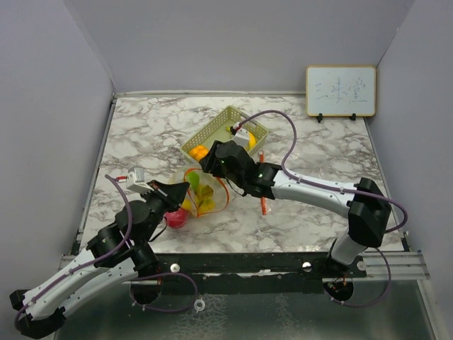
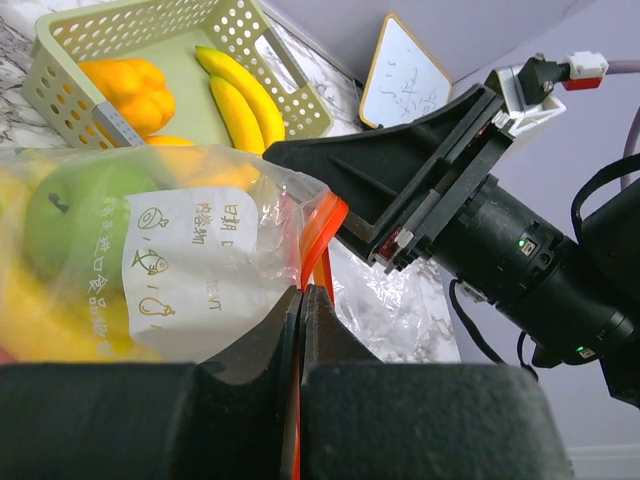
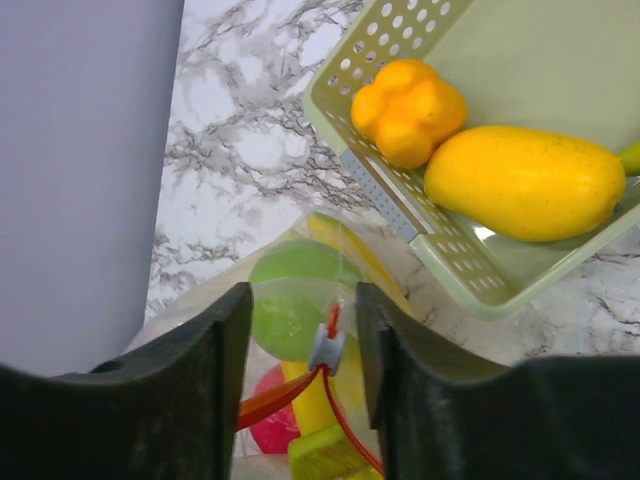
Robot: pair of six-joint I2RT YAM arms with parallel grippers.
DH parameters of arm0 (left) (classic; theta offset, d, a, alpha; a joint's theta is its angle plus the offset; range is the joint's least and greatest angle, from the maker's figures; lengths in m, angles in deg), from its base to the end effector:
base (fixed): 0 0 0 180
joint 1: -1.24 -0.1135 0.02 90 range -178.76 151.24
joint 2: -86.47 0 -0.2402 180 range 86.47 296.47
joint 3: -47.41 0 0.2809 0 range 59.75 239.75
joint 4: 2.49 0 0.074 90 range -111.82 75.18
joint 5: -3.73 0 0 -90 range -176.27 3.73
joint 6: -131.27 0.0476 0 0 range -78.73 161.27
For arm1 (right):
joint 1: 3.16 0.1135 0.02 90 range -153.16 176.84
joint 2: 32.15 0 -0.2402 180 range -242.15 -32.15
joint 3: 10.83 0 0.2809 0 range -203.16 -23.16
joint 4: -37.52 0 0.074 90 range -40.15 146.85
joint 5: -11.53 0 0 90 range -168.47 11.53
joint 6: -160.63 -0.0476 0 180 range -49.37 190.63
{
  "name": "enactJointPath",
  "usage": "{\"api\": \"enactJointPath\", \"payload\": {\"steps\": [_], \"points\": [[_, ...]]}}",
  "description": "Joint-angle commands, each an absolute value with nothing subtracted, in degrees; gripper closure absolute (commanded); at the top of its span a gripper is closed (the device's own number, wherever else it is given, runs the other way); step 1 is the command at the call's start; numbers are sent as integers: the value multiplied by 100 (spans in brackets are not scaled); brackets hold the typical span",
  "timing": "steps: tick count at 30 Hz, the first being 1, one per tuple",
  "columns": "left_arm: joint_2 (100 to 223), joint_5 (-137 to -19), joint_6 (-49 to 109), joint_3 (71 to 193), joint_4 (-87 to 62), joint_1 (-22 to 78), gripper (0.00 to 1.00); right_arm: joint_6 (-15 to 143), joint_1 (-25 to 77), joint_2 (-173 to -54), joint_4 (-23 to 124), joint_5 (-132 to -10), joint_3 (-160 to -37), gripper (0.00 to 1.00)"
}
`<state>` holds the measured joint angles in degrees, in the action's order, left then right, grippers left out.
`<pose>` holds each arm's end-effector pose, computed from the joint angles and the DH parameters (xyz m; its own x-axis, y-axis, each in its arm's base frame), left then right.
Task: Place the food in the zip-top bag and seal the zipper
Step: Zip the zipper food storage bag at the center of the board.
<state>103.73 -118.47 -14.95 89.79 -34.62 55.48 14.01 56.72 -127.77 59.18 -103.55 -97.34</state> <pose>0.1131 -0.1137 0.2901 -0.3535 -0.7127 -0.6059 0.1507 0.5959 -0.7888 0.2290 0.3545 0.2482 -0.6428 0.3991 -0.6538 -0.1161 0.7929 0.5982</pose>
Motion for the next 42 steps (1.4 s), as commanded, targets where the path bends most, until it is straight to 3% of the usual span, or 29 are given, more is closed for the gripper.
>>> {"api": "enactJointPath", "payload": {"steps": [1, 5, 10, 13, 14, 15, 16, 17, 22, 28, 36, 42], "points": [[10341, -11756, -1424, 8951, -3302, 5564, 100, 1416, 5656, -12445, 5560, -10138, -9427, 62], [10415, -11734, -1318, 9026, -3254, 5564, 100, 1622, 5652, -12293, 5386, -10105, -9249, 82], [10532, -11601, -955, 9341, -3359, 5564, 99, 2189, 5622, -12040, 5314, -9992, -9266, 90], [10599, -11445, -708, 9678, -3602, 5569, 71, 2520, 5587, -11778, 5281, -9927, -9261, 92], [10606, -11377, -585, 9823, -3678, 5565, 54, 2620, 5556, -11693, 5272, -9864, -9261, 92], [10615, -11313, -432, 9970, -3759, 5564, 27, 2733, 5499, -11602, 5252, -9724, -9284, 92], [10616, -11208, -271, 10132, -3823, 5569, 7, 2851, 5454, -11512, 5209, -9532, -9296, 92], [10608, -11109, -79, 10290, -3876, 5565, 2, 2990, 5385, -11456, 5177, -9315, -9329, 92], [10559, -10744, 1093, 11128, -3981, 5564, 1, 3811, 5229, -11328, 5390, -7917, -9764, 92], [10729, -9888, 2474, 11318, -3374, 5564, 1, 4735, 5186, -11110, 5873, -6339, -10176, 92], [12197, -8160, 3739, 11091, -3301, 5564, 8, 5725, 5159, -10889, 6522, -5462, -10479, 92], [12095, -7837, 4208, 10671, -2796, 5564, 8, 6106, 5160, -10667, 6855, -5172, -10666, 92]]}}
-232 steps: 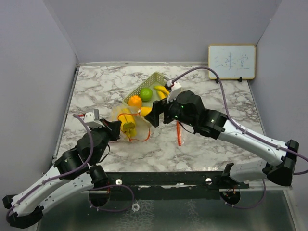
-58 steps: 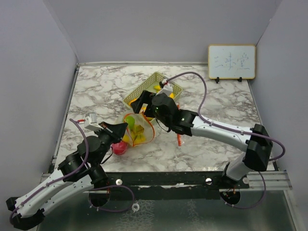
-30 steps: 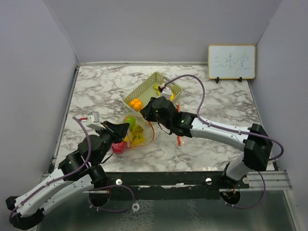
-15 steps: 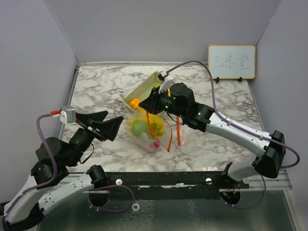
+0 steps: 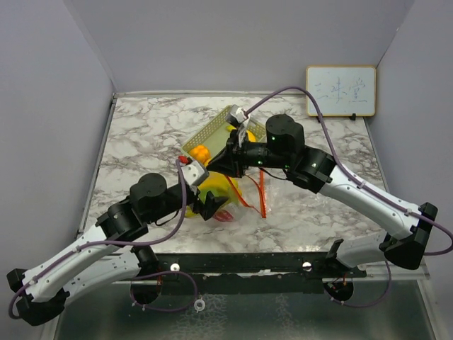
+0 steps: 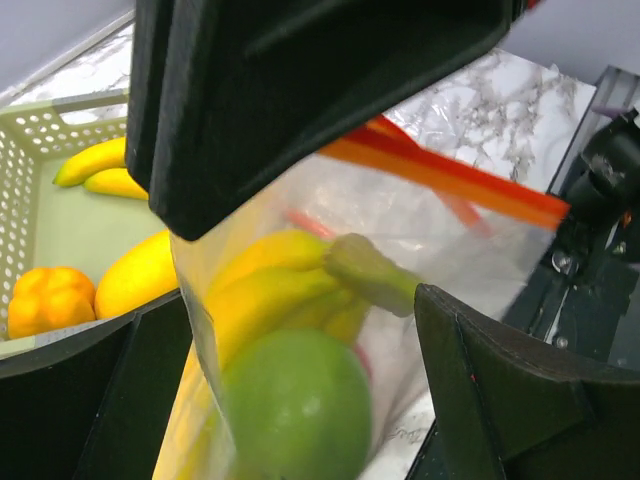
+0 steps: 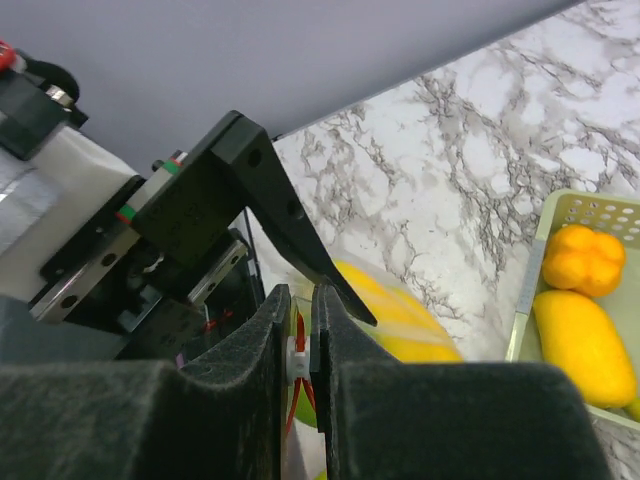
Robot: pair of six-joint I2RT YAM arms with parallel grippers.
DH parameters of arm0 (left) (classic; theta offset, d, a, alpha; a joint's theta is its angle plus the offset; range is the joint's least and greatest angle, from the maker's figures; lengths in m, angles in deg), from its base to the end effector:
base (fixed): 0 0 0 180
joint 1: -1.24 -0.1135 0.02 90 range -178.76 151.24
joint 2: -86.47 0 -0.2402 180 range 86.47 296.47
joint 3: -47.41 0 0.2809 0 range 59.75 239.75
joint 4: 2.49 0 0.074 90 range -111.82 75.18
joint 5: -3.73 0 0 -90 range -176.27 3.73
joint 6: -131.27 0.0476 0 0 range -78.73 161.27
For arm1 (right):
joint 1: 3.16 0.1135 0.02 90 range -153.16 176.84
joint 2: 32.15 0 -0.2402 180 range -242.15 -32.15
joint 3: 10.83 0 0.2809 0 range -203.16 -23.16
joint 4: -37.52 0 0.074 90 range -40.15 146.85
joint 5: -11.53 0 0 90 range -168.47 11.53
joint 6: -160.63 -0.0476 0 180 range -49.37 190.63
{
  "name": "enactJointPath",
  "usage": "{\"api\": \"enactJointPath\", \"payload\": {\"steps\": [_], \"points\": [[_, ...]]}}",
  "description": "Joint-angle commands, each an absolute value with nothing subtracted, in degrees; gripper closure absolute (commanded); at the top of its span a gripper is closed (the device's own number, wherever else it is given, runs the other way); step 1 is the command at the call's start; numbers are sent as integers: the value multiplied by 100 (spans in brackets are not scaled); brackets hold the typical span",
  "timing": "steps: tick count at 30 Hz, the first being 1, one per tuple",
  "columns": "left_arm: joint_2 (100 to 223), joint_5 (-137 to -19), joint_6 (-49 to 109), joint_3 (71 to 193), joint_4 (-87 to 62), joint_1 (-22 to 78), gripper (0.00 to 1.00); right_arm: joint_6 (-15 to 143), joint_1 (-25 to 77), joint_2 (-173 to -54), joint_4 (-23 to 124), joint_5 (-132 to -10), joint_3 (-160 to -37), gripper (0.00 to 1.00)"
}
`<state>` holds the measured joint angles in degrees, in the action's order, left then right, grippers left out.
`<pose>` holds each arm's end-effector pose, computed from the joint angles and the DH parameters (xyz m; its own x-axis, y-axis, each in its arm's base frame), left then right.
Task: Place the food in the zip-top bag and seal the zipper
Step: Zip the zipper food storage bag at the center of the board.
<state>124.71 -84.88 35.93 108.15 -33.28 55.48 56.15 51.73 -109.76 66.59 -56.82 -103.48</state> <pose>0.1225 -0.1720 0.3521 -0.1607 0.0639 -0.9849 0.8138 0.5732 -0.0956 0.1895 0.3001 0.3923 -0.3766 -0.1316 -0.9170 -0.9006 0.2837 0.3292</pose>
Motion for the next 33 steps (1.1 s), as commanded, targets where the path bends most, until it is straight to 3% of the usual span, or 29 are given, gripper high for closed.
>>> {"api": "enactJointPath", "payload": {"steps": [1, 11, 24, 29, 33], "points": [[12003, -7738, 4288, 10617, -2758, 5564, 7, 6223, 5160, -10629, 6932, -5107, -10689, 92], [11446, -6662, 4442, 10177, -2073, 5564, 6, 6596, 5160, -10454, 7175, -4408, -10615, 92], [12150, -7055, 4360, 10334, -1680, 5564, 13, 6726, 5160, -10538, 7207, -3768, -10530, 92], [12339, -6977, 4356, 10365, -1558, 5564, 25, 6756, 5160, -10510, 7204, -3763, -10438, 92], [12357, -6960, 4328, 10329, -1446, 5564, 49, 6758, 5160, -10501, 7211, -3780, -10401, 92]]}}
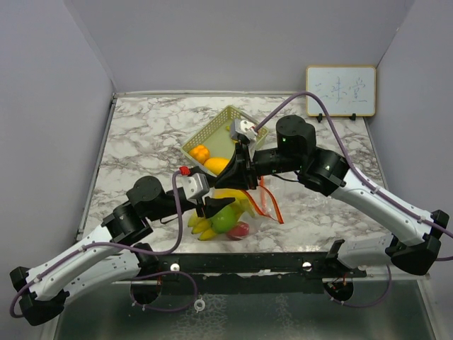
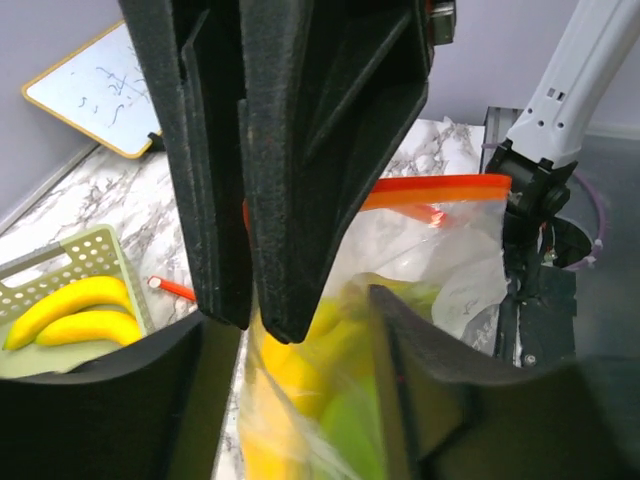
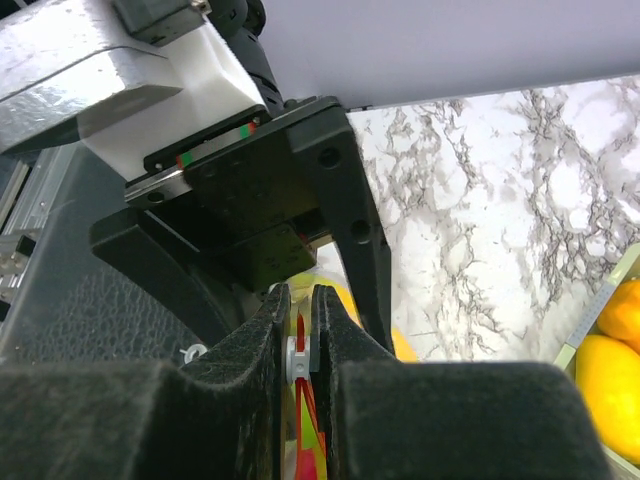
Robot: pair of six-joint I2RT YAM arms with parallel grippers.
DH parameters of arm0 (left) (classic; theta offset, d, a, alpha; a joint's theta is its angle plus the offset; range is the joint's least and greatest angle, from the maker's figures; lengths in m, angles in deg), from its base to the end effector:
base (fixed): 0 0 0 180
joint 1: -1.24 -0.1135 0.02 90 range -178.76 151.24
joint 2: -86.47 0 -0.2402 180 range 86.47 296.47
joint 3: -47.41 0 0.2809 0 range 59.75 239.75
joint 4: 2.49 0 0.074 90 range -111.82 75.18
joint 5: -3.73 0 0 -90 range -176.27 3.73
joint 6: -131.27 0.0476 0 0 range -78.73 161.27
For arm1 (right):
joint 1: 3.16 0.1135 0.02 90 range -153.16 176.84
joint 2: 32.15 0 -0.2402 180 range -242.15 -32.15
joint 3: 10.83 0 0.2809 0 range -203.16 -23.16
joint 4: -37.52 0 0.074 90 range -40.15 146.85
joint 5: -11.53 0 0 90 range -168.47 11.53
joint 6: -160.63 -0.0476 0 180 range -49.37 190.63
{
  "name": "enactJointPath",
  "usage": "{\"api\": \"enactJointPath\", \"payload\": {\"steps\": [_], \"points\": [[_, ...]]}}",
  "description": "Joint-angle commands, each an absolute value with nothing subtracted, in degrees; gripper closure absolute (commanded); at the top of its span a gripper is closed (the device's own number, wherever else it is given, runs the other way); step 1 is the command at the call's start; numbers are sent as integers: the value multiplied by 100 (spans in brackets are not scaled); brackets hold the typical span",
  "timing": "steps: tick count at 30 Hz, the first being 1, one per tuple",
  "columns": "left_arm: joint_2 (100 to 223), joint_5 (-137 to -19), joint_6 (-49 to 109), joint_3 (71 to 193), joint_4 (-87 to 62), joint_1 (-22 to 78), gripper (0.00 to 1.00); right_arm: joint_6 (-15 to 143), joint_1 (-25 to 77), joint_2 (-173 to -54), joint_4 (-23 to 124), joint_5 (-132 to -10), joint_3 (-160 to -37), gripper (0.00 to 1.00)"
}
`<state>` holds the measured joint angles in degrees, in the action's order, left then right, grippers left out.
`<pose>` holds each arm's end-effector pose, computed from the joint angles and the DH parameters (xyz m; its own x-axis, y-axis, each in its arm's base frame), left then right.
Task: Place the food in the zip-top bag and seal the zipper
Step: Zip the zipper food storage bag at the center of the board.
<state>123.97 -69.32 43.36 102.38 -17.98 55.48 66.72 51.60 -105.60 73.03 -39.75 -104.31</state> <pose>0.1155 -0.1841 0.3482 0.0547 -0.0163 -0.9984 0.9451 0.3234 0.0465 0.1618 0.2807 0.4103 -0.2208 -0.2204 -0.9501 -0.9723 -0.0272 0.2323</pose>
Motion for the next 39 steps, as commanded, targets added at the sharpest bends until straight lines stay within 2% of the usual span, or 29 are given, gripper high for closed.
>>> {"api": "enactJointPath", "payload": {"steps": [1, 2, 3, 4, 7, 12, 14, 17, 19, 32, 39], "points": [[12341, -6990, 4309, 10326, -1425, 5564, 56, 6770, 5160, -10499, 7217, -3805, -10388, 92], [12325, -7014, 4295, 10326, -1411, 5564, 70, 6784, 5155, -10496, 7243, -3846, -10371, 92], [12298, -7011, 4309, 10330, -1411, 5564, 88, 6789, 5159, -10489, 7250, -3917, -10350, 92], [12270, -6995, 4319, 10340, -1435, 5569, 100, 6798, 5159, -10466, 7247, -4015, -10331, 92], [12168, -7044, 4274, 10352, -1495, 5564, 100, 6862, 5160, -10368, 7174, -4335, -10199, 89], [11980, -7714, 4024, 10220, -1638, 5565, 100, 7046, 5159, -10086, 6986, -4968, -9978, 73], [11874, -7856, 3937, 10124, -1696, 5564, 100, 7146, 5160, -9902, 6899, -5138, -9837, 64], [11669, -7937, 3811, 9951, -1737, 5564, 100, 7289, 5160, -9638, 6545, -5380, -9467, 43], [11556, -7933, 3742, 9867, -1737, 5564, 100, 7333, 5160, -9556, 6318, -5476, -9243, 36], [11466, -7737, 3627, 9680, -1681, 5564, 100, 7640, 5160, -10283, 5577, -4233, -9436, 37], [11498, -7686, 3633, 9675, -1687, 5564, 100, 7693, 5160, -10505, 5426, -3724, -9499, 52]]}}
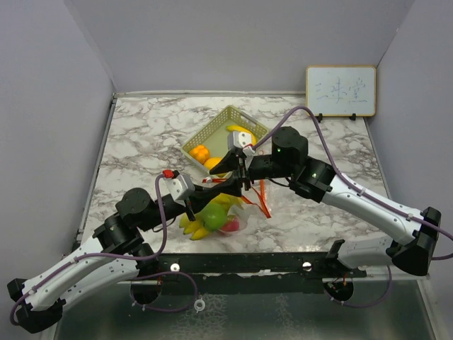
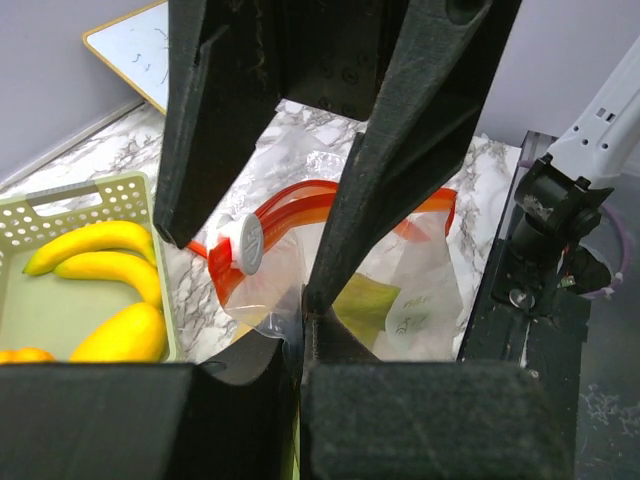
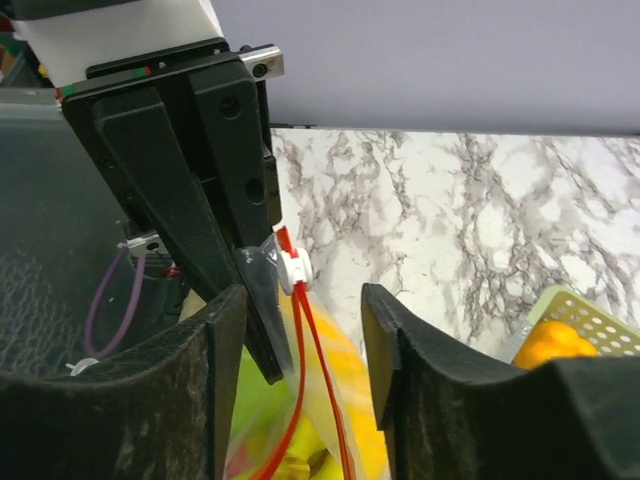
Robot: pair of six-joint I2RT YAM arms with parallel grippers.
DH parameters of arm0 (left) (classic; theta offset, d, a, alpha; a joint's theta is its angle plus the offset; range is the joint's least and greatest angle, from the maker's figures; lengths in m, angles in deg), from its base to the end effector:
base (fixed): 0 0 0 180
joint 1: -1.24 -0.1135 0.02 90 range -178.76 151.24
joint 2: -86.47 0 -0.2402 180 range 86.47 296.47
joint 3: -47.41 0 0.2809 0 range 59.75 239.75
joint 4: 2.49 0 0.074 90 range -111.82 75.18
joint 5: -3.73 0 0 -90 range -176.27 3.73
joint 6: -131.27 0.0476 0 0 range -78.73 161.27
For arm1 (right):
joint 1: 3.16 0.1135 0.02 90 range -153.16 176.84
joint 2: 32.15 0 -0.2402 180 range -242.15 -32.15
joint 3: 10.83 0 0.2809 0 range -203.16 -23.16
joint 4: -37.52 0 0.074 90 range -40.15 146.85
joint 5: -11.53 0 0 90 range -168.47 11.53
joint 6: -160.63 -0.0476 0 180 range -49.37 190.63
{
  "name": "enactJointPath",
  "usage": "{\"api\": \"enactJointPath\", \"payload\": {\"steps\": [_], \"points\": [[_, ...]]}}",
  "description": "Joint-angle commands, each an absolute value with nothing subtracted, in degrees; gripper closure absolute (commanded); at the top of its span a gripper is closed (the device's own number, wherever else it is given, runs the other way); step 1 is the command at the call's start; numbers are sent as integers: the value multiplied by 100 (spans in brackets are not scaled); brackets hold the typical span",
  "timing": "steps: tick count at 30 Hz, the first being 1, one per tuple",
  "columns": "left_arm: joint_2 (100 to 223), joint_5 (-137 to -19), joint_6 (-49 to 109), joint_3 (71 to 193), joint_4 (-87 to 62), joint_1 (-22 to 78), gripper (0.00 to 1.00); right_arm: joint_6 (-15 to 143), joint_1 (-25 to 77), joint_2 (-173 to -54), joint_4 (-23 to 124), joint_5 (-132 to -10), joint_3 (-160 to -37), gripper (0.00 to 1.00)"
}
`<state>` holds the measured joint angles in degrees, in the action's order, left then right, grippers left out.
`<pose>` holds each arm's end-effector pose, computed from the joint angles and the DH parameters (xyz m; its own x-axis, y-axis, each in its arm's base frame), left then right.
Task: Place the food in the zip-top bag and seal the zipper
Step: Zip the zipper food storage bag at the center of the board.
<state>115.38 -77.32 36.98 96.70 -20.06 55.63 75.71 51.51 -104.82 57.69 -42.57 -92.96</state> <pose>0.1069 -0.1620 0.3334 -0.0384 -0.0733 -0.9966 0.8932 0.4446 -0.0671 0.1716 0.2904 0.3680 -0.0190 -0.1509 -0.9884 -0.9997 -0.0150 0.0215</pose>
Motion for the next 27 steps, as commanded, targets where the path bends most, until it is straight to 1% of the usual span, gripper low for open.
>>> {"api": "enactJointPath", "payload": {"steps": [1, 3, 4, 8, 12, 15, 16, 17, 19, 20, 27], "points": [[11503, -7678, 3631, 9675, -1693, 5564, 100, 7685, 5160, -10505, 5396, -3677, -9483, 55], [11497, -7675, 3635, 9675, -1689, 5564, 100, 7659, 5160, -10509, 5350, -3618, -9467, 66], [11506, -7677, 3635, 9675, -1687, 5564, 100, 7654, 5160, -10517, 5346, -3583, -9478, 68], [11512, -7660, 3620, 9682, -1685, 5564, 100, 7602, 5159, -10544, 5319, -3493, -9499, 67], [11507, -7602, 3613, 9693, -1691, 5564, 100, 7640, 5159, -10663, 5417, -3498, -9585, 61], [11512, -7481, 3637, 9692, -1679, 5564, 100, 7642, 5154, -10762, 5468, -3399, -9672, 62], [11512, -7476, 3631, 9693, -1683, 5564, 100, 7643, 5155, -10779, 5473, -3336, -9686, 64], [11510, -7480, 3635, 9693, -1689, 5564, 100, 7644, 5159, -10794, 5472, -3274, -9717, 68], [11508, -7509, 3644, 9693, -1705, 5564, 100, 7664, 5160, -10828, 5544, -3185, -9770, 94], [11511, -7515, 3654, 9693, -1715, 5564, 100, 7665, 5153, -10847, 5593, -3181, -9793, 97], [11394, -7698, 3680, 9759, -1844, 5564, 100, 7670, 5087, -10718, 5933, -3393, -9671, 98]]}}
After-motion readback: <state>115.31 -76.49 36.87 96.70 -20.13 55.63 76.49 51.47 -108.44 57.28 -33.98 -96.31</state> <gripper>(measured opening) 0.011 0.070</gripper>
